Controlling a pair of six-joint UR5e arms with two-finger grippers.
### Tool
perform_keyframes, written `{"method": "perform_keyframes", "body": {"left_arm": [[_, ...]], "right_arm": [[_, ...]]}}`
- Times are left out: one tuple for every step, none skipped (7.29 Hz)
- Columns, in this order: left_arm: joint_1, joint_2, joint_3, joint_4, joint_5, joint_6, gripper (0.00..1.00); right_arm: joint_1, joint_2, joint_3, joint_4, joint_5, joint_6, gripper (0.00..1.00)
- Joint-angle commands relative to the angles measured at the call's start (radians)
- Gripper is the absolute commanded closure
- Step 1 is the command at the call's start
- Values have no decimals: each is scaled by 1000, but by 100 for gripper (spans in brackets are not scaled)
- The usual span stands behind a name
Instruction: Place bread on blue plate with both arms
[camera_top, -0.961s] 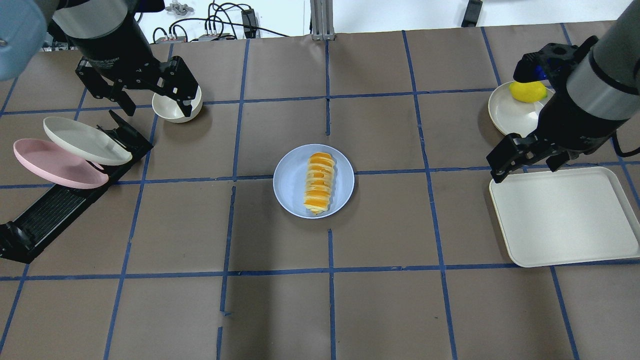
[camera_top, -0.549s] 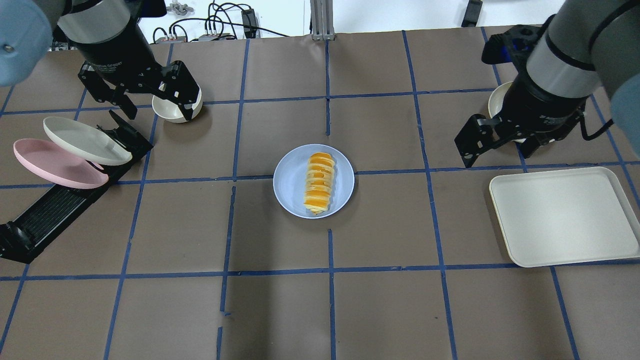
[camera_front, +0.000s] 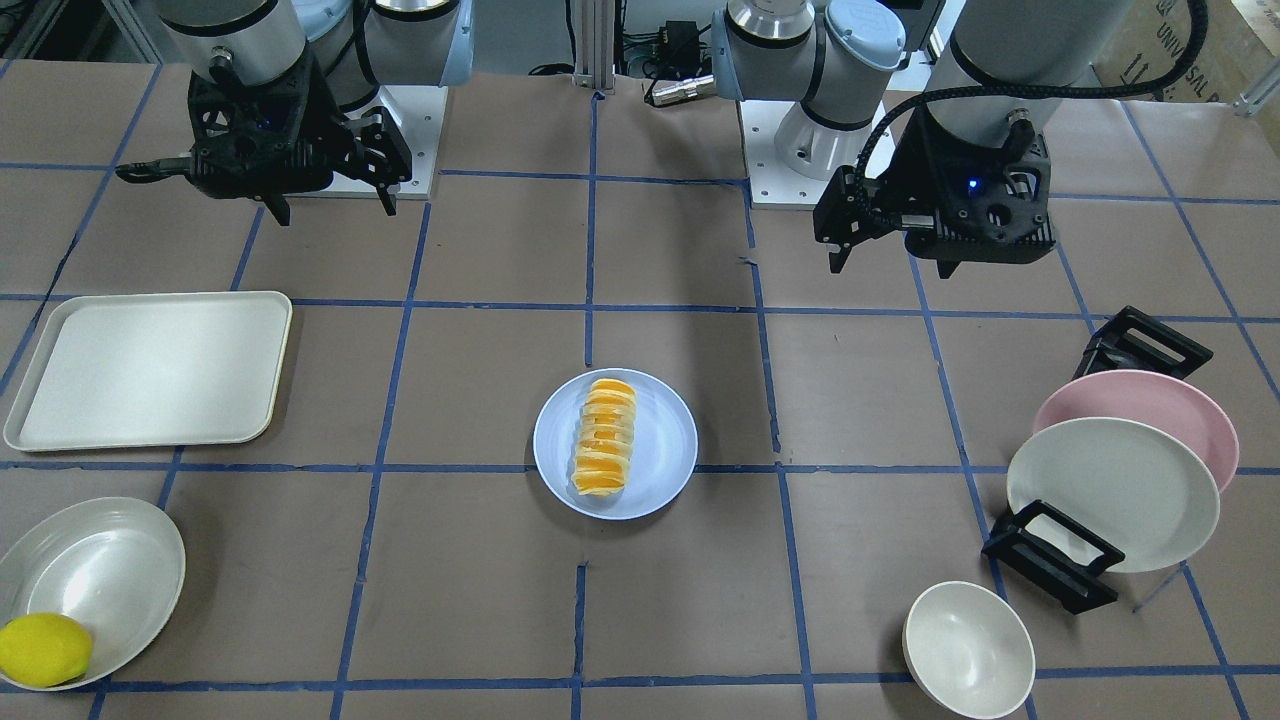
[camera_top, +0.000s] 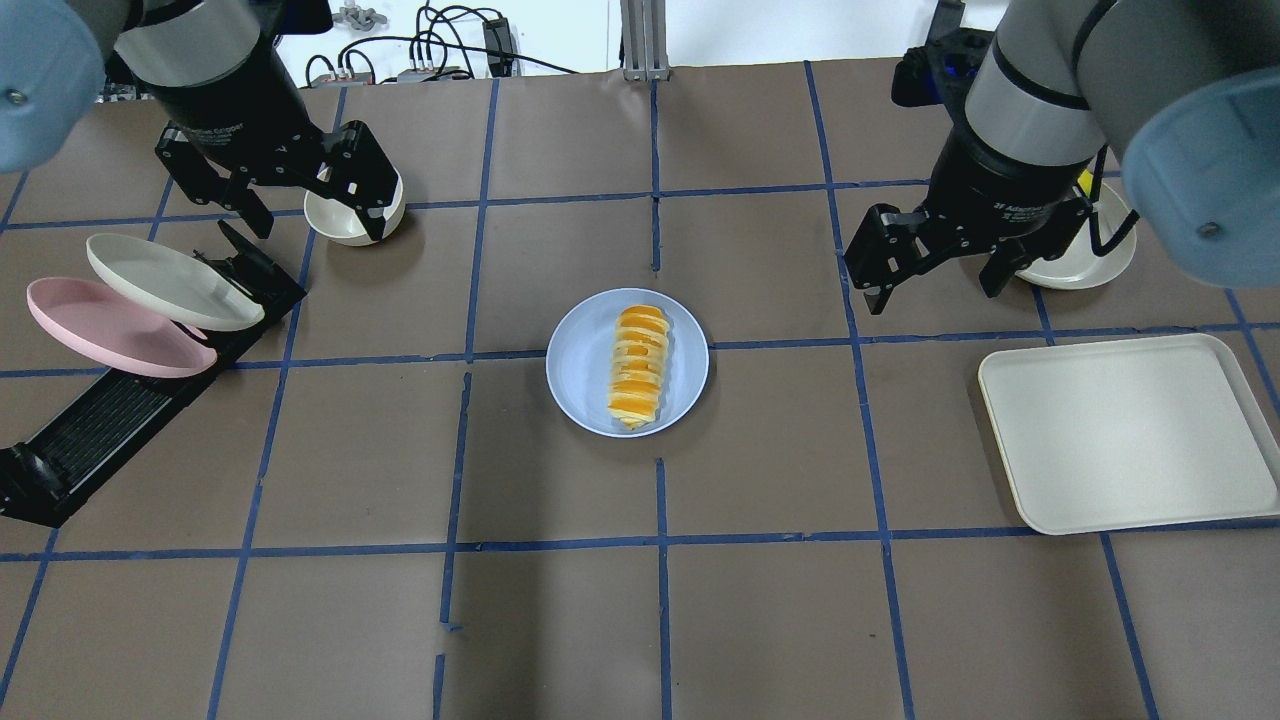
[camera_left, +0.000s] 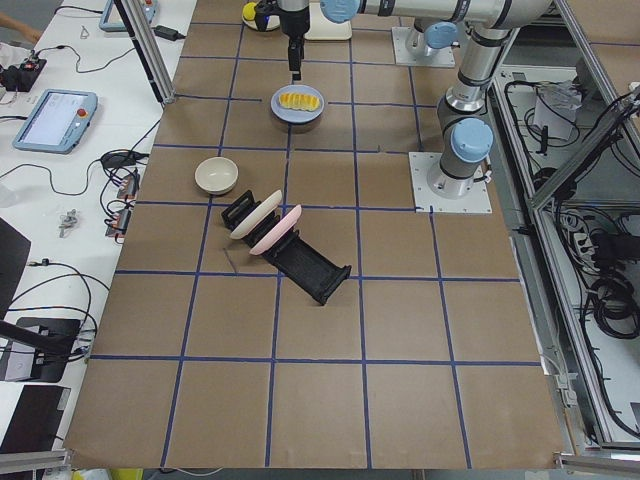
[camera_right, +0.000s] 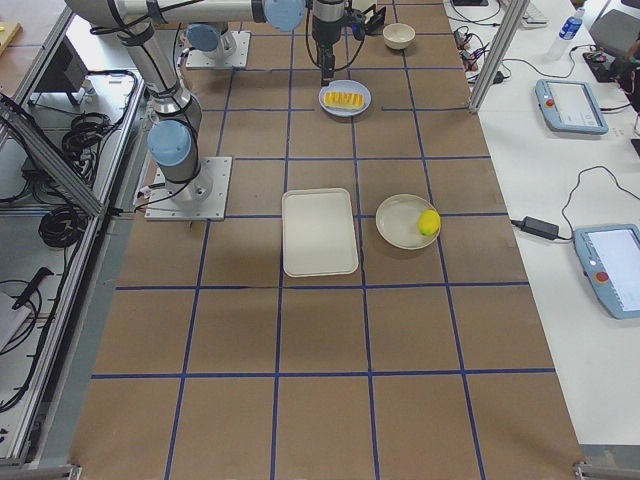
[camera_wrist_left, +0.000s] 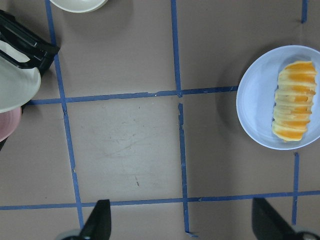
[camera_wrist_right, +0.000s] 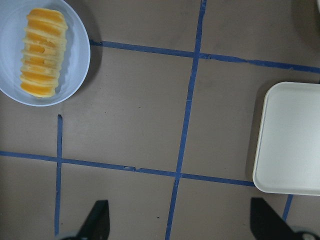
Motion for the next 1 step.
{"method": "perform_keyframes", "body": {"left_arm": [[0,0,0,0,0,0,0]], "right_arm": [[2,-1,3,-2,0,0,0]]}}
